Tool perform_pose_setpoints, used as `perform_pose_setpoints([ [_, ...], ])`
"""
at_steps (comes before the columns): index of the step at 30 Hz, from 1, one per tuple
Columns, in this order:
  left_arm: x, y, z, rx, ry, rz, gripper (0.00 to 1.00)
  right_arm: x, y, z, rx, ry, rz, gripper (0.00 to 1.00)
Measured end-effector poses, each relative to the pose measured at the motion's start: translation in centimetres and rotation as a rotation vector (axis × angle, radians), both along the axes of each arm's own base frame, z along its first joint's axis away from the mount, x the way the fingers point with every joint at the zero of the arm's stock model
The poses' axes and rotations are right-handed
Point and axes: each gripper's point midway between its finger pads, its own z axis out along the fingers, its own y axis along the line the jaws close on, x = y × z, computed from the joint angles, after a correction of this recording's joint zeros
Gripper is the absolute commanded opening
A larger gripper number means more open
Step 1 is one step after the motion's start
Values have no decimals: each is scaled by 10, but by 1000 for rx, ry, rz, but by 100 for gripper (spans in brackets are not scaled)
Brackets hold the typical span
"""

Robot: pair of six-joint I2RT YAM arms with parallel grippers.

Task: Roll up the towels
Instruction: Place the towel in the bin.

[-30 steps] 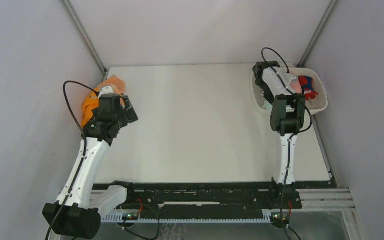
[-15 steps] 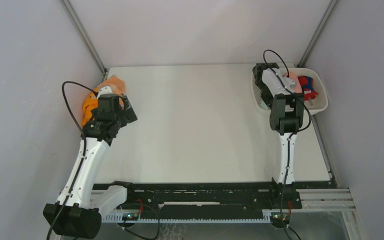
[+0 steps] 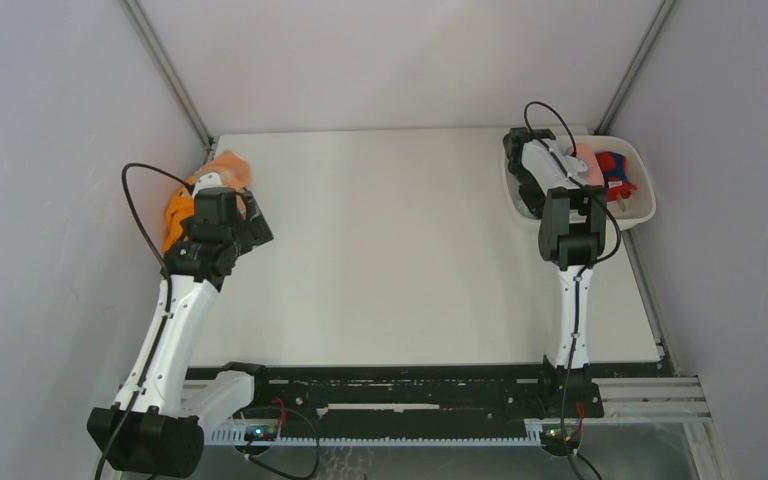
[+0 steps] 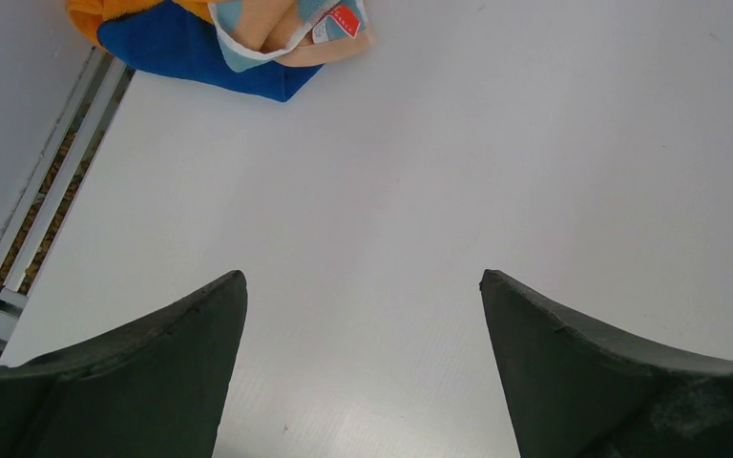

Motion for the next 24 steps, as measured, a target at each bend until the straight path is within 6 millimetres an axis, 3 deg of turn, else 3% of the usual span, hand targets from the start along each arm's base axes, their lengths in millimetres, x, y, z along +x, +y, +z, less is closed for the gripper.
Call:
perform_pose_setpoints([
  [14, 0, 1, -1, -7, 2, 4, 97, 1, 5, -5, -2, -8, 14, 58],
  [24, 1, 0, -1, -15, -3, -2, 97, 4, 10, 6, 10, -45, 21, 64],
])
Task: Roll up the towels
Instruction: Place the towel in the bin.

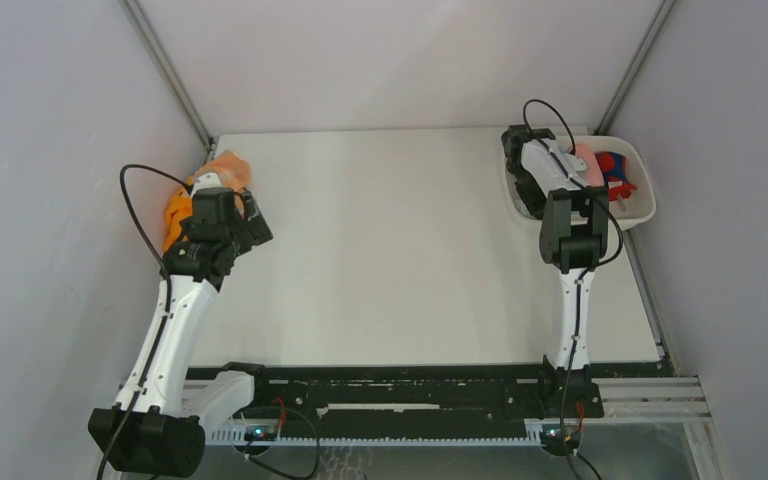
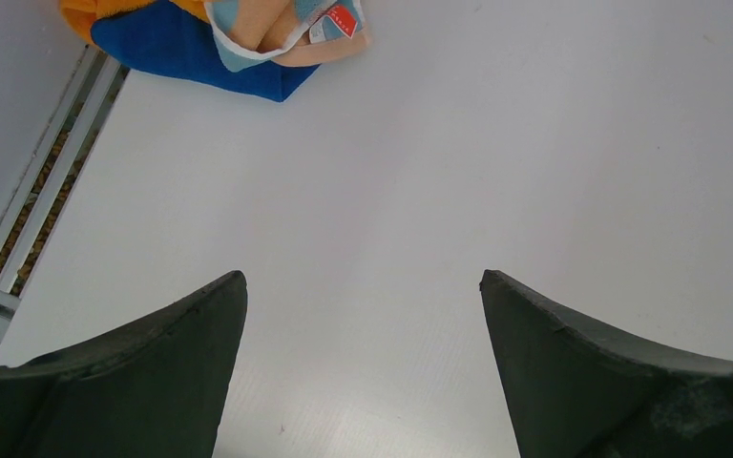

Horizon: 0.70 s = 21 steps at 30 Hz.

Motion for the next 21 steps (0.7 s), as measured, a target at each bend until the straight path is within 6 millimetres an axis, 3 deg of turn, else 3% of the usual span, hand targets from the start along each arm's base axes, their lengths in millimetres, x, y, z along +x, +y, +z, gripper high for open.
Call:
perform_pose_setpoints([
  [13, 0, 0, 1, -2, -3, 0, 97, 1, 4, 7, 19, -18, 22, 69],
  [21, -1, 0, 3, -6, -11, -1, 97, 5, 8, 26, 33, -57, 66, 71],
])
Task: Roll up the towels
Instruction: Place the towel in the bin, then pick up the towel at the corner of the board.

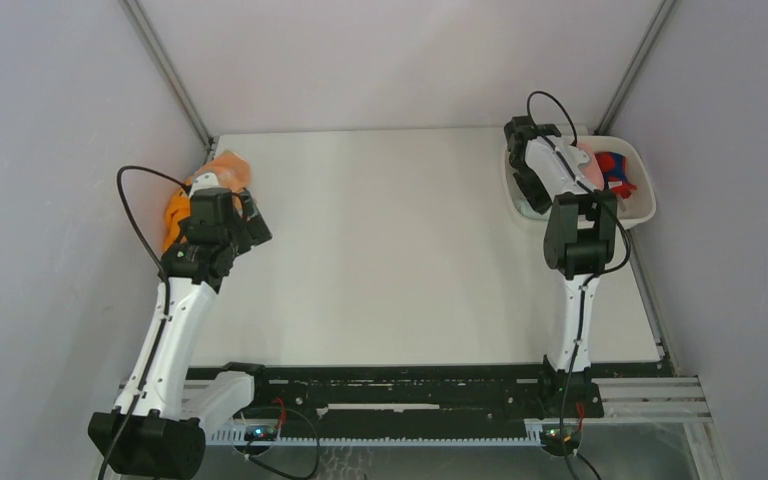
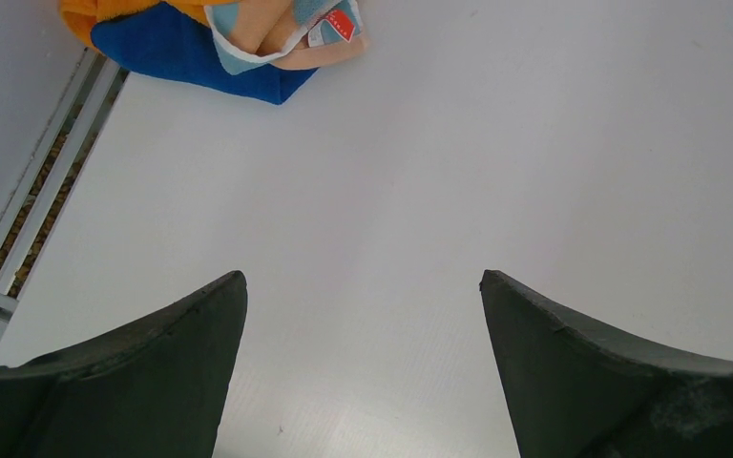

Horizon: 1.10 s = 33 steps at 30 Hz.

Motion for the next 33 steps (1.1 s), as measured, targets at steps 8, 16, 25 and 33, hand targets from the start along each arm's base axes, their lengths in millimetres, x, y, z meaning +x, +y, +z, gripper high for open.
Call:
perform_pose_setpoints([
  [8, -2, 0, 5, -4, -20, 0, 97, -4, 8, 15, 27, -11, 63, 75],
  [16, -7, 1, 17, -12, -68, 2, 98, -49, 23, 61, 63, -117, 285, 80],
  [25, -11, 6, 29, -14, -118, 29, 100, -111, 31, 130, 80, -421, 578, 95],
  [33, -6, 32, 24, -34, -116, 143, 100, -156, 52, 124, 150, -610, 805, 100],
])
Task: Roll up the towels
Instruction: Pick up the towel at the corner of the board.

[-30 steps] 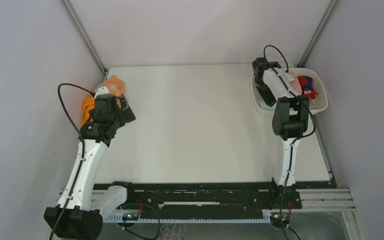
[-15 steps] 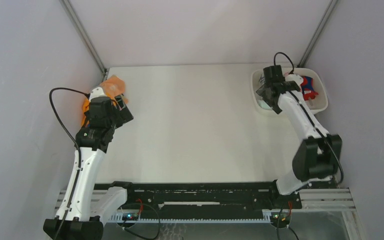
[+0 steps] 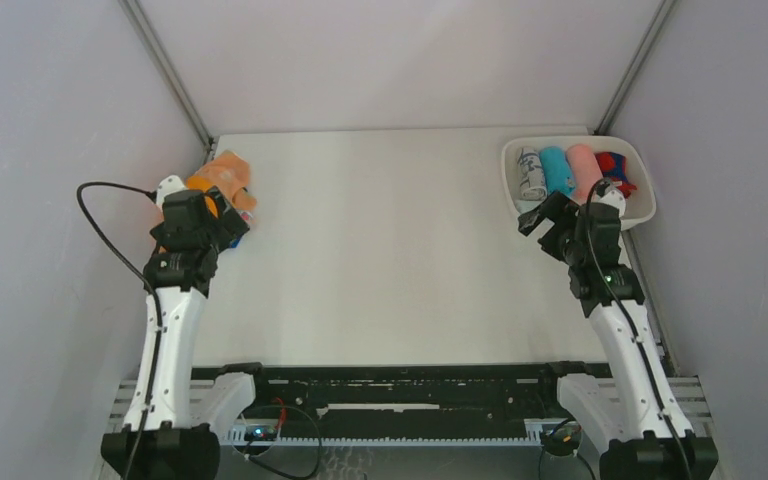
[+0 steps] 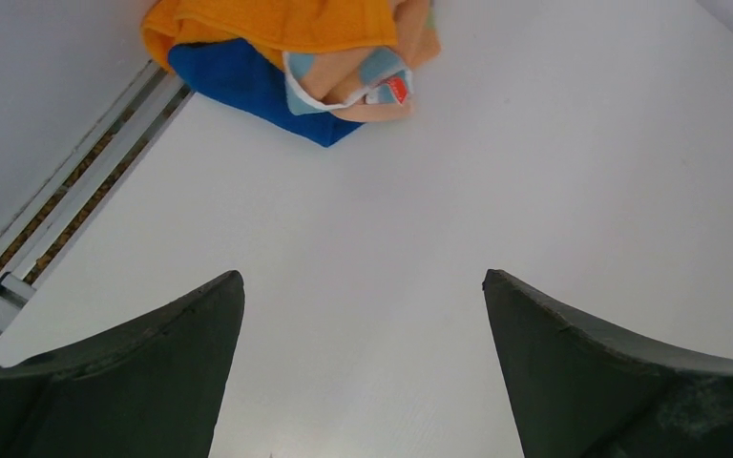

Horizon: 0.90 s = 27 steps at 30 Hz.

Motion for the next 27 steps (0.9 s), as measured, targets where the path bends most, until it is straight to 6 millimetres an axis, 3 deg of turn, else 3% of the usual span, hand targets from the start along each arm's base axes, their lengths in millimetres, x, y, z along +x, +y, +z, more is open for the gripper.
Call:
perform_pose_setpoints([
  [3, 11, 24, -16, -34, 37, 87, 99, -10, 18, -5, 17, -43, 105, 100],
  [10, 43, 80, -77, -98, 262, 242, 93, -19, 67, 3, -4, -132, 326, 99],
  [16, 104, 103, -74, -85, 293, 242, 85, -27, 85, 1, -33, -176, 416, 99],
  [20, 145, 118, -73, -60, 302, 224, 71, -27, 88, 1, -46, -185, 436, 99],
  [23, 178, 128, -83, -51, 325, 200, 64, -26, 89, 1, -53, -193, 442, 98],
  [27, 200, 134, -106, -56, 374, 179, 56, -25, 89, 0, -60, -190, 447, 99],
])
